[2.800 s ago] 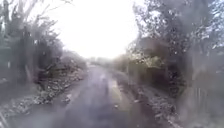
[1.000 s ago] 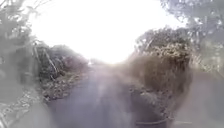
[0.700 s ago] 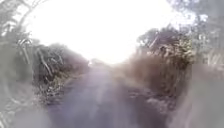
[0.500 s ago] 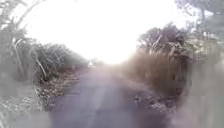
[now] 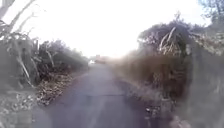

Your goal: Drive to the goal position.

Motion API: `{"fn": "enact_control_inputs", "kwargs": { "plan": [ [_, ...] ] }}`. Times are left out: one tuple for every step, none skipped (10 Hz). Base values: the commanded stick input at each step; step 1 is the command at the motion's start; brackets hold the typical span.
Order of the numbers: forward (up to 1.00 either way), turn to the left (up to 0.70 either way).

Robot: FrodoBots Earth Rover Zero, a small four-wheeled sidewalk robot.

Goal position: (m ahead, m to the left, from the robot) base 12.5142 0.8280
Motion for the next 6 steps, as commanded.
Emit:
{"fn": "enact_control_inputs", "kwargs": {
  "plan": [
    [1.00,0.00],
    [1.00,0.00],
    [1.00,0.00],
    [1.00,0.00],
    [1.00,0.00],
    [1.00,0.00]
  ]
}}
